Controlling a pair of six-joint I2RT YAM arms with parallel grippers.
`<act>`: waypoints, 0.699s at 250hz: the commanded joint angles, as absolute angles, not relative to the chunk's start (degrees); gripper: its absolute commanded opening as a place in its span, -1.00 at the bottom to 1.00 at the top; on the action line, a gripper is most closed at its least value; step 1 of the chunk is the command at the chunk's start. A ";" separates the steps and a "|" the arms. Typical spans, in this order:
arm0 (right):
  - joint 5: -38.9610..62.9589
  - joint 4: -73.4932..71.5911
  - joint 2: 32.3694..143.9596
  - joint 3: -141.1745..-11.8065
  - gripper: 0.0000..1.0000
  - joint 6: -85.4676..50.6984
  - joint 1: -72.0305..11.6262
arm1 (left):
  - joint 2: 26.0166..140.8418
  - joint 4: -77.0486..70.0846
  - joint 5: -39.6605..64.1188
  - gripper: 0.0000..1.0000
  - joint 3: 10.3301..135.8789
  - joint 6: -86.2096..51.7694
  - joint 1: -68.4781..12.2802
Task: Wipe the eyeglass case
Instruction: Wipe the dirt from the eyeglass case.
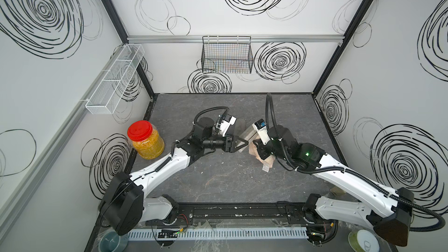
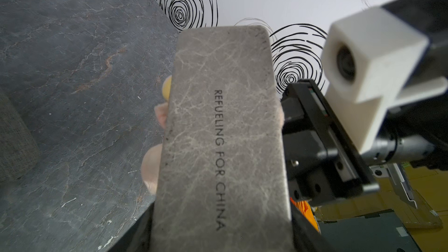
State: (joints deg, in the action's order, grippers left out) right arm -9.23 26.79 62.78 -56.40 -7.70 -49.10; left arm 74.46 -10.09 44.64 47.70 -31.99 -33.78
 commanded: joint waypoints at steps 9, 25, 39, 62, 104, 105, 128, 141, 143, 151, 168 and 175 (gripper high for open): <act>-4.42 19.85 61.43 -56.83 -0.91 -8.02 -48.05 | 75.93 -9.16 47.29 0.11 48.58 -29.58 -35.66; -0.86 18.72 61.33 -55.99 -0.91 -8.67 -48.95 | 76.33 -8.94 46.97 0.11 49.02 -29.36 -35.84; 0.85 17.41 61.22 -54.85 -0.91 -9.11 -50.61 | 76.77 -8.00 46.19 0.11 49.60 -28.86 -36.02; 0.23 15.50 60.93 -52.44 -0.93 -9.60 -52.31 | 77.32 -6.69 44.98 0.11 50.18 -27.95 -36.94; -10.66 18.90 61.57 -53.57 -0.95 -11.67 -48.35 | 77.70 -9.24 43.74 0.11 49.27 -30.15 -38.88; -10.96 18.94 61.50 -53.68 -0.95 -11.68 -48.30 | 77.70 -9.32 43.71 0.11 49.24 -30.19 -38.91; -11.36 19.19 60.08 -53.89 -0.95 -11.71 -46.58 | 77.87 -12.10 43.58 0.11 48.52 -32.16 -39.51; -8.08 17.86 58.90 -53.15 -0.94 -11.11 -46.44 | 78.21 -13.23 43.93 0.11 48.49 -32.91 -39.56; -7.38 17.63 58.74 -53.06 -0.93 -11.02 -46.42 | 78.26 -13.33 44.01 0.11 48.55 -32.99 -39.60; -4.61 16.71 58.15 -52.60 -0.93 -10.86 -46.56 | 78.42 -13.48 44.08 0.11 48.75 -33.10 -39.55; -0.35 15.47 57.18 -51.84 -0.91 -10.72 -47.62 | 78.90 -13.51 44.12 0.11 49.37 -33.22 -39.58; -0.14 15.21 57.07 -51.69 -0.91 -10.73 -48.54 | 79.13 -13.46 44.21 0.11 49.64 -33.26 -39.55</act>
